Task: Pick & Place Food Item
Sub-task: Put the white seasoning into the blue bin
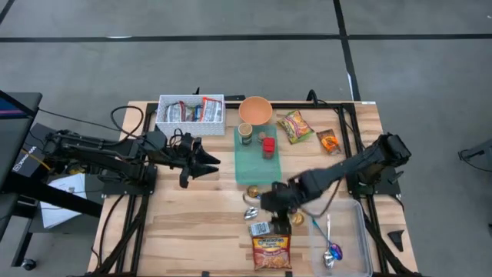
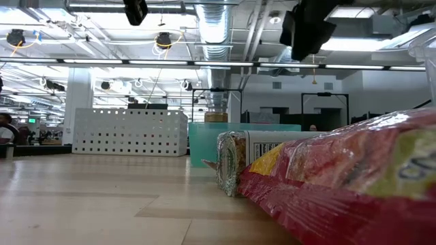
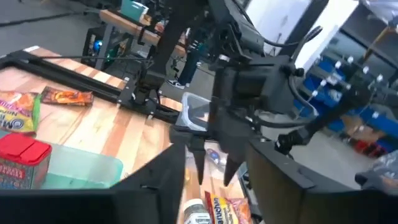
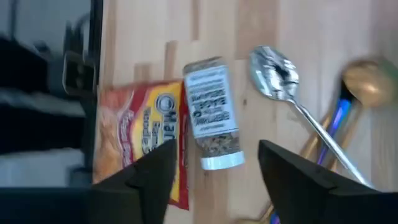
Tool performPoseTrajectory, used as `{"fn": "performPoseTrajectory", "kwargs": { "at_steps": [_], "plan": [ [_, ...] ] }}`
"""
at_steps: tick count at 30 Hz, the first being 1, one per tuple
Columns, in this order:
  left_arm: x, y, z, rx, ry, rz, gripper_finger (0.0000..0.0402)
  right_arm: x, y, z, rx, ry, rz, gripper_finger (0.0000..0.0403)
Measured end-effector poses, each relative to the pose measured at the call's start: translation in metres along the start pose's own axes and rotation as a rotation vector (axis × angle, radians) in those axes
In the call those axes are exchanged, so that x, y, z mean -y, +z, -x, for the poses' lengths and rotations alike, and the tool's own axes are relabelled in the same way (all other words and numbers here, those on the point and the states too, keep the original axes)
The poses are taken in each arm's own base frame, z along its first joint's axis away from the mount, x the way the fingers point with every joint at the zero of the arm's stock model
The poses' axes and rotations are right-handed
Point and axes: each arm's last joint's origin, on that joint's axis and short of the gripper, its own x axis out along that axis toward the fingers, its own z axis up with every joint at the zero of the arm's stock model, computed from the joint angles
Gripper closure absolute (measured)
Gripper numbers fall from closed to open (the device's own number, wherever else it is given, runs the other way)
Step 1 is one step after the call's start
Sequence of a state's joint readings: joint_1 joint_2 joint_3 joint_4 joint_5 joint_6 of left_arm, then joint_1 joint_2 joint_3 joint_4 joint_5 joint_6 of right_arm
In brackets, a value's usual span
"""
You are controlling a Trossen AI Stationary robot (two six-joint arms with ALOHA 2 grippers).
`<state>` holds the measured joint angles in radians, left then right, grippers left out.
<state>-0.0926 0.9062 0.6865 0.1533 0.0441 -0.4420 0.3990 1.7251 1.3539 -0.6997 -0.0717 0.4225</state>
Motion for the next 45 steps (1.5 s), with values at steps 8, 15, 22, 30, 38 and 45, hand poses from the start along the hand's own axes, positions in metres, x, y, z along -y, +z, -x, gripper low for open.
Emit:
{"fn": "performPoseTrajectory", "kwargs": {
  "at_steps": [8, 15, 22, 30, 38, 45],
  "plan": [
    [0.007, -0.004, 0.000, -0.019, -0.022, -0.045, 0.0169, -0.013, -0.005, -0.028, 0.025, -0.105, 0.030, 0.0133],
    [0.012, -0.008, 0.000, -0.044, -0.040, -0.047, 0.0157, -0.025, -0.015, -0.049, -0.039, -0.095, 0.073, 0.0133],
    [0.013, -0.009, 0.000, -0.050, -0.049, -0.047, 0.0168, -0.025, -0.021, -0.056, -0.072, -0.144, 0.104, 0.0133],
    [0.013, -0.009, 0.000, -0.051, -0.048, -0.046, 0.0170, -0.021, -0.024, -0.068, -0.119, -0.168, 0.158, 0.0133],
    [0.013, -0.009, 0.000, -0.051, -0.048, -0.040, 0.0176, -0.019, -0.028, -0.084, -0.164, -0.163, 0.192, 0.0133],
    [0.014, -0.009, 0.000, -0.048, -0.049, -0.039, 0.0176, -0.013, -0.027, -0.091, -0.190, -0.145, 0.226, 0.0133]
  ]
}}
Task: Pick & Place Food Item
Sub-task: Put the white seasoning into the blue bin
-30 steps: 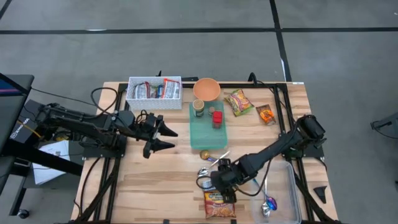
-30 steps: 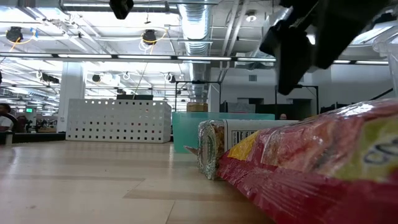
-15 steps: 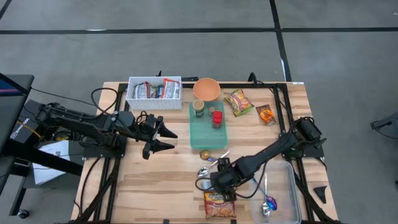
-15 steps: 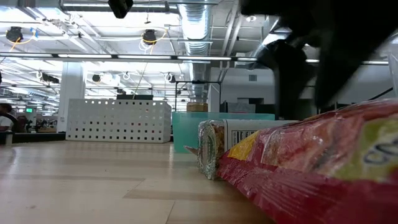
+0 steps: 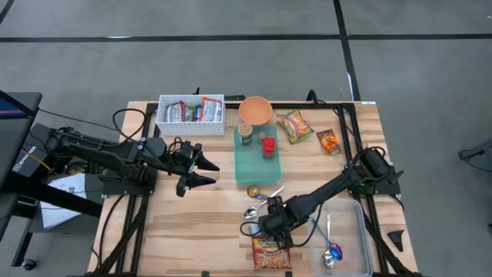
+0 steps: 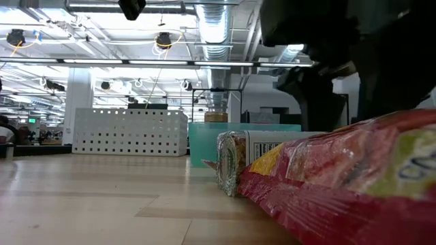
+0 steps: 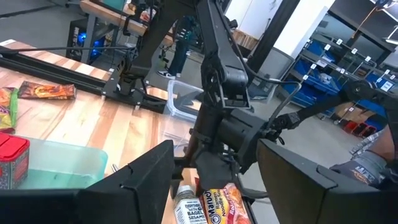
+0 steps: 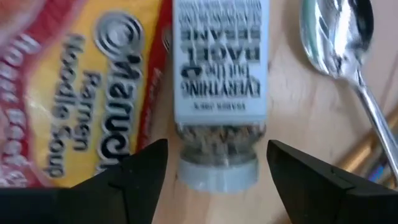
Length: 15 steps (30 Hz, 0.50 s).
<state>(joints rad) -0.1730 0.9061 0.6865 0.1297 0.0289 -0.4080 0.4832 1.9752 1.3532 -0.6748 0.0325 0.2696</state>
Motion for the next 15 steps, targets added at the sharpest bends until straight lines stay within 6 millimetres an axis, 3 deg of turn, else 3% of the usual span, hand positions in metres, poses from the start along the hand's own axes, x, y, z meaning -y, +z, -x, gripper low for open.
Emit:
{"fn": "performPoseTrajectory", "kwargs": {
  "at_steps": [6, 12, 15],
  "plan": [
    [0.0000, 0.0000, 0.0000, 0.000, 0.000, 0.000, 0.0178, 0.0050, 0.0017, -0.0035, -0.009, 0.019, 0.015, 0.0142],
    [0.0000, 0.0000, 0.0000, 0.000, 0.000, 0.000, 0.0186, 0.0090, 0.0018, -0.0030, -0.019, 0.024, 0.040, 0.0220],
    [0.0000, 0.0000, 0.0000, 0.000, 0.000, 0.000, 0.0187, 0.0096, 0.0017, 0.0005, -0.020, 0.025, 0.043, 0.0231]
  ]
}}
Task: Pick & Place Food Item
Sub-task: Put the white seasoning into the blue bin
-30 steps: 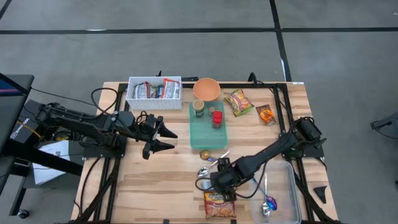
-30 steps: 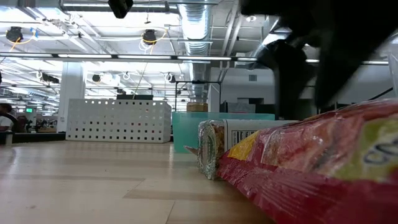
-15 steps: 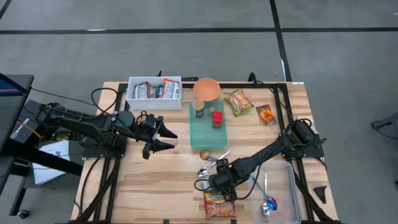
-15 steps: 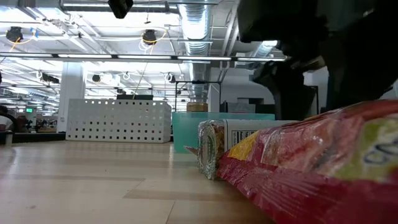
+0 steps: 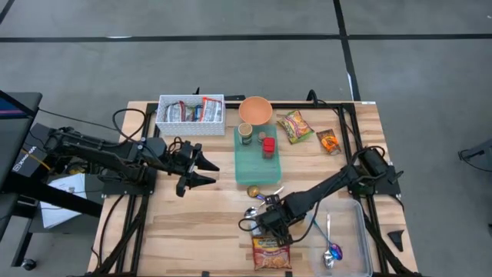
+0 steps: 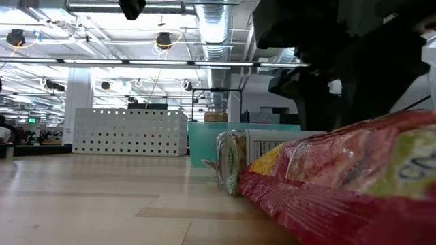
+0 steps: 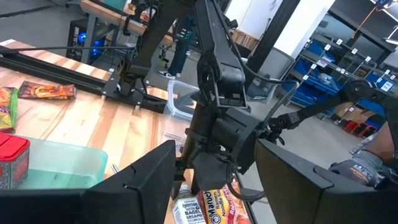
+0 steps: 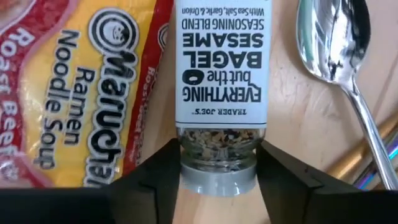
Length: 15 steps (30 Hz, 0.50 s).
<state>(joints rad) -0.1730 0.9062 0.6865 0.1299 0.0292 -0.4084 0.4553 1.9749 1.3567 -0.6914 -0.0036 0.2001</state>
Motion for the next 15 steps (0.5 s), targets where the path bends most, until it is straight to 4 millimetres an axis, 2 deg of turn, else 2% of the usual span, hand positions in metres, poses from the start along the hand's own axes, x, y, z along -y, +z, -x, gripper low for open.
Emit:
{"fn": "performPoseTrajectory", "kwargs": {
  "at_steps": [3, 5, 10, 12, 15],
  "plan": [
    [0.000, 0.000, 0.000, 0.000, 0.000, 0.000, 0.0185, 0.001, 0.000, 0.006, 0.003, 0.003, -0.005, 0.0263],
    [0.000, 0.000, 0.000, -0.001, 0.001, 0.000, 0.0183, 0.002, 0.001, 0.015, 0.023, 0.002, -0.003, 0.0316],
    [-0.001, -0.003, 0.000, -0.029, 0.012, -0.005, 0.0174, 0.008, 0.000, 0.034, 0.038, -0.006, -0.022, 0.0388],
    [-0.002, -0.004, 0.000, -0.043, 0.018, -0.005, 0.0171, 0.011, 0.003, 0.044, 0.071, 0.001, -0.030, 0.0401],
    [-0.002, -0.004, 0.000, -0.042, 0.018, -0.005, 0.0166, 0.015, 0.002, 0.046, 0.069, -0.002, -0.047, 0.0379]
  ]
}}
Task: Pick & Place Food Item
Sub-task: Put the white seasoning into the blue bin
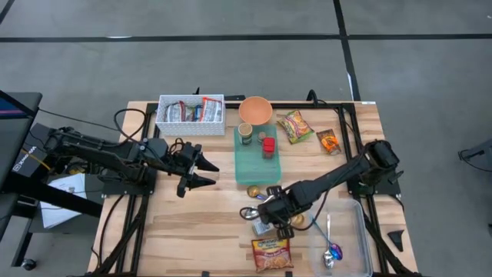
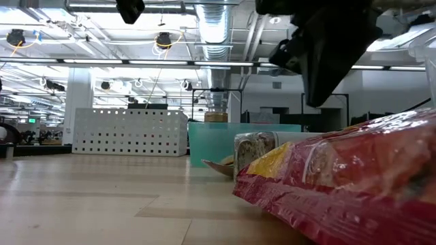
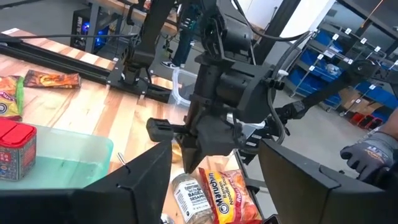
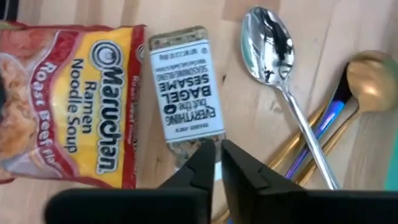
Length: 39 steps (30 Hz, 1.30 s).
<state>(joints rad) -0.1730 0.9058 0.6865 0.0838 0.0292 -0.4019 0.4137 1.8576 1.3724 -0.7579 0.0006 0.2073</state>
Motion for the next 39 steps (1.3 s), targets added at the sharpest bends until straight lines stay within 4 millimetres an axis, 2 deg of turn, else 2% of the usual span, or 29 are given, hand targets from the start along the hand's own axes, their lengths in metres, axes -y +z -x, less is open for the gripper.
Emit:
{"fn": "performPoseTrajectory", "kwargs": {
  "at_steps": [6, 12, 17, 22, 24, 26, 28, 31, 34, 38, 39],
  "plan": [
    [0.000, 0.000, 0.000, 0.000, 0.001, 0.003, 0.0164, -0.002, 0.001, 0.000, 0.021, 0.010, 0.007, 0.0304],
    [0.000, 0.000, 0.000, -0.001, 0.001, 0.005, 0.0165, -0.004, 0.003, -0.003, 0.057, 0.018, 0.040, 0.0200],
    [0.000, 0.000, 0.000, -0.002, 0.001, 0.002, 0.0165, -0.008, 0.006, -0.013, 0.066, 0.022, 0.072, 0.0139],
    [-0.001, -0.001, 0.000, -0.015, 0.006, 0.002, 0.0165, -0.012, 0.007, -0.037, 0.045, 0.041, 0.083, 0.0133],
    [-0.001, -0.002, 0.000, -0.021, 0.009, 0.004, 0.0165, -0.012, -0.001, -0.044, -0.028, 0.015, 0.093, 0.0133],
    [-0.001, -0.003, 0.000, -0.034, 0.015, 0.007, 0.0165, -0.011, 0.003, -0.055, -0.009, -0.005, 0.087, 0.0133],
    [-0.002, -0.004, 0.000, -0.041, 0.018, 0.022, 0.0165, -0.008, -0.005, -0.060, -0.078, -0.032, 0.084, 0.0133],
    [-0.003, -0.006, 0.000, -0.062, 0.027, 0.027, 0.0165, -0.006, -0.001, -0.067, -0.060, -0.031, 0.088, 0.0137],
    [-0.003, -0.008, -0.002, -0.072, 0.030, 0.028, 0.0165, -0.005, -0.001, -0.067, -0.066, -0.035, 0.100, 0.0158],
    [-0.004, -0.009, -0.004, -0.081, 0.032, 0.034, 0.0165, -0.002, 0.000, -0.061, -0.060, -0.040, 0.096, 0.0212],
    [-0.004, -0.009, -0.004, -0.082, 0.033, 0.035, 0.0165, -0.001, 0.001, -0.061, -0.060, -0.040, 0.093, 0.0213]
  ]
}}
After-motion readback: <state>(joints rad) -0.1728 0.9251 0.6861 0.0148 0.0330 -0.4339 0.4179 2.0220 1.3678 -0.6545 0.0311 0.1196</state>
